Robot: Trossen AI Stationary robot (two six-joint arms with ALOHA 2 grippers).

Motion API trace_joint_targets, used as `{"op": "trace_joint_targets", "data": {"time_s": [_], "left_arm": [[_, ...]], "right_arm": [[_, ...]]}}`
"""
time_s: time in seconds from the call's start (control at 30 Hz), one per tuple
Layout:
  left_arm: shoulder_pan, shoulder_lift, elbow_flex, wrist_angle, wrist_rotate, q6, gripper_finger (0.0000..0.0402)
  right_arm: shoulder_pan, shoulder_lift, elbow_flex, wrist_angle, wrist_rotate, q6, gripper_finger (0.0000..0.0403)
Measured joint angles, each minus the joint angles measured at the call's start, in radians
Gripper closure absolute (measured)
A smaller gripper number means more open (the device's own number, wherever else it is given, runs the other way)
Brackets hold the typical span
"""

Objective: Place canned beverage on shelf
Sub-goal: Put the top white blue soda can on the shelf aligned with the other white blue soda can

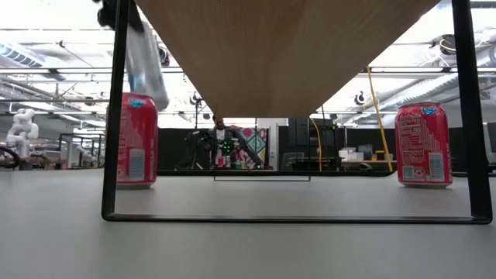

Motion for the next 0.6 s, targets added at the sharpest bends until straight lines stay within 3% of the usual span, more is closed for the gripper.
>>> {"op": "trace_joint_targets", "data": {"time_s": [0.37,0.6], "left_arm": [[-0.267,-0.066,0.176,0.047,-0.031,0.159,0.0158],[-0.435,-0.055,0.178,0.299,0.084,0.482,0.0158]], "right_arm": [[0.0,0.0,0.0,0.143,0.002,-0.088,0.0232],[-0.016,0.001,0.0,0.262,0.001,-0.113,0.0232]]}}
